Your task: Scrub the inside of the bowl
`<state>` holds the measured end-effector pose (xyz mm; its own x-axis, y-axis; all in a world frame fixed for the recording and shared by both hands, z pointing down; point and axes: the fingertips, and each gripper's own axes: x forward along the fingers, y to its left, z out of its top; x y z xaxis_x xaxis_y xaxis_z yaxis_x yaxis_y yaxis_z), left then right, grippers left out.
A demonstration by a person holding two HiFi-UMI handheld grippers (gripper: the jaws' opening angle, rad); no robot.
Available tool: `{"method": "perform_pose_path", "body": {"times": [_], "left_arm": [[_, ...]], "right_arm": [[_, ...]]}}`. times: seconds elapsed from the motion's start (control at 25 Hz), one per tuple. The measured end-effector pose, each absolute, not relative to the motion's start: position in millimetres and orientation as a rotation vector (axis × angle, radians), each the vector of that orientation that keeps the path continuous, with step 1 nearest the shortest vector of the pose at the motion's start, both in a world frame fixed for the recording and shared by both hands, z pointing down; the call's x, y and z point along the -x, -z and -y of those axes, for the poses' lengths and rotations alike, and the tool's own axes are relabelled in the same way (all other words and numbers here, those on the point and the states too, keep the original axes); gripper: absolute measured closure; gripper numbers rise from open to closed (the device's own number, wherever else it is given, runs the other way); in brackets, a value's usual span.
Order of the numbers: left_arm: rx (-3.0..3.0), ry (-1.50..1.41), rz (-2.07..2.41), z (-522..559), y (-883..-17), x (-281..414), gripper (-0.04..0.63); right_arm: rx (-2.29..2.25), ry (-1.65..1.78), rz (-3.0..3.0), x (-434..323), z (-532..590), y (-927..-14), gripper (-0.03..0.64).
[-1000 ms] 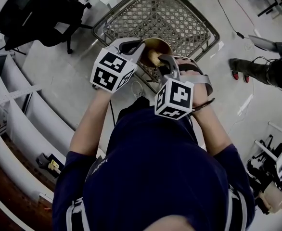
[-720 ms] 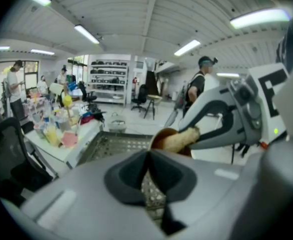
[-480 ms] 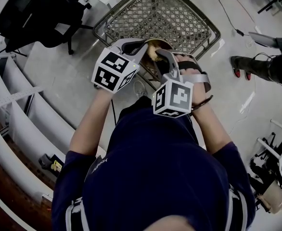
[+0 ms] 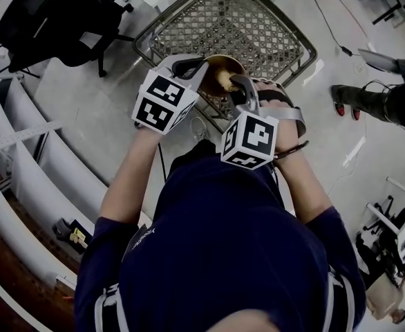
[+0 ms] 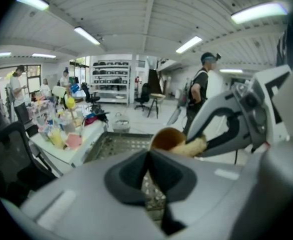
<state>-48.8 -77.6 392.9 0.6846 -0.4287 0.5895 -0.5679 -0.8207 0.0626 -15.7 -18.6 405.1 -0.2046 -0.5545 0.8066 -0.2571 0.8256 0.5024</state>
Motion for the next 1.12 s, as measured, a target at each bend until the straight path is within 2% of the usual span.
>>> {"method": "perform_pose_path", "body": {"times": [0.32,0.84,1.12], "left_arm": [[-2.672,-0.868,0.766,78,-395,25,0.583],[-2.664,-0.836,0.844,96,-384,18,0.584],[-2.670,-0.905,0.854,92,-388,13,0.583]], "right_arm": [[-0.741,0.400,1.812,2,46,-384,0.548],[-0.518,0.425,1.859,8,22,-409,0.548],[-0.655,0.425,1.779,-20,48,-397,0.548]]}}
